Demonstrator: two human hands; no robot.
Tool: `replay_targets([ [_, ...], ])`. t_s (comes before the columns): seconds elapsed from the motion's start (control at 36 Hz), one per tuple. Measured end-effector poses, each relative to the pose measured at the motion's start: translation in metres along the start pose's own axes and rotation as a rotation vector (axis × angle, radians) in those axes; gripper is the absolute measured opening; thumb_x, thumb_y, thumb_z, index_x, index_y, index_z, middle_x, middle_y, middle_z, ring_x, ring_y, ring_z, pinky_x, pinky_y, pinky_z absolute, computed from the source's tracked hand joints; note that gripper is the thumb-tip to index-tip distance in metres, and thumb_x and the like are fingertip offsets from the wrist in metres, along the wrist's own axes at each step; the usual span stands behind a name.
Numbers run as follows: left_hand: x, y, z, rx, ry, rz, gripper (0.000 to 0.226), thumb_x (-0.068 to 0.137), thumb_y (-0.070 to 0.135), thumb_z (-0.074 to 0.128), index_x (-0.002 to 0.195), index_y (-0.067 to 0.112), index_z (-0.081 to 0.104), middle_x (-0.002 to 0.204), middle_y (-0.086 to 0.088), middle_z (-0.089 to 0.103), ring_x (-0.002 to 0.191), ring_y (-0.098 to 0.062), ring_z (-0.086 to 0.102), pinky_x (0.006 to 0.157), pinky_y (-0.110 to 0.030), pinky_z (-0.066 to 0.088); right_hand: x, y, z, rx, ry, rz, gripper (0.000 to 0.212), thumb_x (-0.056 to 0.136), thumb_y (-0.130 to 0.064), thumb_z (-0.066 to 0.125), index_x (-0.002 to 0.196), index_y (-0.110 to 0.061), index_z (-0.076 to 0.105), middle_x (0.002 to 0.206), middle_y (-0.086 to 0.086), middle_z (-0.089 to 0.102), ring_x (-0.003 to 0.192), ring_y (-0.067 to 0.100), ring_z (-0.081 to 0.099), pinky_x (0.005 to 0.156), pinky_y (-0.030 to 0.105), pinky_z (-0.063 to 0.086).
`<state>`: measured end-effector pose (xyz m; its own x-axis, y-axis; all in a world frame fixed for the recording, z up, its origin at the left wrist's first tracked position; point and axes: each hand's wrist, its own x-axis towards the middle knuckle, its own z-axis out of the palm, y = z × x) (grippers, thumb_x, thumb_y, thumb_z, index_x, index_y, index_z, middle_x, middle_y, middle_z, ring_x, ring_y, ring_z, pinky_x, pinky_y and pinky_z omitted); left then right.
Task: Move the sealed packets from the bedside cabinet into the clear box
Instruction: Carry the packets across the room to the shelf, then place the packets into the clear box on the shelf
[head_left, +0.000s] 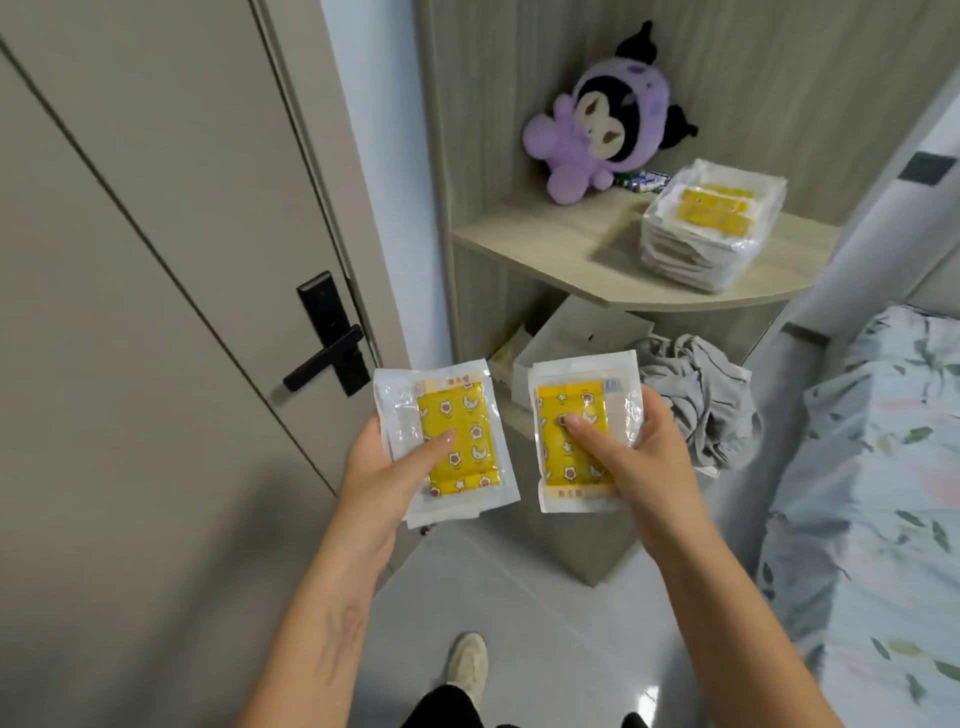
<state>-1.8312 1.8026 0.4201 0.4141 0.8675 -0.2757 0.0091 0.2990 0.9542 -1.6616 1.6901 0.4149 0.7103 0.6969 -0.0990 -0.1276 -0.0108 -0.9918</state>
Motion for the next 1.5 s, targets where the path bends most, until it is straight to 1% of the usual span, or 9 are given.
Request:
replay_targets([
  [0.36,0.14,0.06,0.076,0.096,-0.304,-0.024,0.033,0.08,0.008,0.07,0.11,0.02,0.063,0.098,-0.002,0.075,0.089,-0.022,0.072,0.078,-0.043,0.058,0.11,-0.047,0.002,0.139,0.174,0.027,0.037,0.074,-0.019,0.074,0.108,-0.02,0.061,0.097,0.004,0.074,0.084,0.022,0.072,0.069,0.036,0.059],
  [0.5,0.156,0.072,0.141,0.053,-0.424,0.021,0.027,0.084,0.001,0.063,0.104,0.019,0.064,0.091,0.001,0.076,0.085,-0.016,0.072,0.067,-0.027,0.059,0.137,-0.067,-0.02,0.215,0.123,-0.006,0.032,0.071,-0.022,0.069,0.102,-0.013,0.066,0.091,0.007,0.075,0.081,0.021,0.073,0.064,0.029,0.058],
  [0.61,0.159,0.076,0.204,-0.054,-0.439,0.011,0.023,0.089,0.002,0.056,0.107,0.014,0.065,0.095,-0.006,0.075,0.089,-0.022,0.072,0.075,-0.038,0.06,0.168,-0.079,-0.047,0.182,0.166,-0.078,0.033,0.075,-0.022,0.067,0.106,-0.012,0.066,0.094,0.006,0.075,0.085,0.021,0.073,0.066,0.029,0.057],
  [0.81,0.169,0.076,0.294,-0.27,-0.542,-0.046,0.035,0.086,0.03,0.054,0.113,0.012,0.066,0.105,-0.011,0.073,0.098,-0.024,0.069,0.083,-0.039,0.057,0.21,-0.099,-0.096,0.118,0.123,-0.109,0.051,0.076,-0.025,0.074,0.116,-0.012,0.047,0.11,0.013,0.067,0.095,0.022,0.07,0.072,0.03,0.058],
  [0.92,0.179,0.076,0.327,-0.206,-0.464,0.096,0.049,0.08,0.04,0.054,0.122,0.015,0.061,0.108,-0.006,0.072,0.097,-0.018,0.07,0.073,-0.026,0.057,0.231,-0.107,-0.111,0.036,0.044,-0.126,0.064,0.075,-0.028,0.064,0.125,-0.02,0.026,0.1,-0.01,0.073,0.095,0.008,0.069,0.084,0.028,0.056],
  [1.0,0.188,0.076,0.336,-0.159,-0.447,0.133,0.043,0.085,0.048,0.058,0.122,0.027,0.058,0.112,0.002,0.07,0.101,-0.01,0.068,0.079,-0.023,0.056,0.245,-0.111,-0.12,0.031,-0.035,-0.113,0.057,0.082,-0.023,0.061,0.131,-0.02,0.033,0.099,-0.017,0.071,0.096,0.003,0.067,0.082,0.023,0.054],
  [1.14,0.218,0.072,0.33,0.302,-0.386,0.379,0.021,0.078,0.073,0.028,0.096,0.077,0.037,0.122,0.023,0.038,0.125,0.007,0.031,0.112,-0.028,0.028,0.276,-0.118,-0.142,0.07,-0.205,-0.026,0.026,0.08,-0.015,0.072,0.105,-0.015,0.065,0.097,0.011,0.073,0.084,0.022,0.071,0.067,0.029,0.057],
  [1.28,0.246,0.065,0.316,0.868,-0.298,0.797,0.047,0.089,0.061,0.023,0.11,0.038,0.058,0.128,0.015,0.048,0.122,-0.003,0.029,0.102,-0.036,0.027,0.324,-0.148,-0.168,-0.067,-0.172,-0.091,0.035,0.07,-0.014,0.068,0.104,-0.013,0.058,0.087,0.004,0.074,0.074,0.015,0.071,0.061,0.026,0.058],
  [1.5,0.258,0.069,0.318,1.307,-0.546,0.636,0.059,0.086,0.053,0.014,0.143,0.043,0.027,0.15,0.028,0.022,0.137,0.006,0.018,0.114,-0.037,0.011,0.415,-0.172,-0.187,-0.696,-0.376,0.111,0.037,0.076,-0.01,0.075,0.11,-0.008,0.059,0.102,0.004,0.073,0.082,0.015,0.072,0.07,0.026,0.059],
])
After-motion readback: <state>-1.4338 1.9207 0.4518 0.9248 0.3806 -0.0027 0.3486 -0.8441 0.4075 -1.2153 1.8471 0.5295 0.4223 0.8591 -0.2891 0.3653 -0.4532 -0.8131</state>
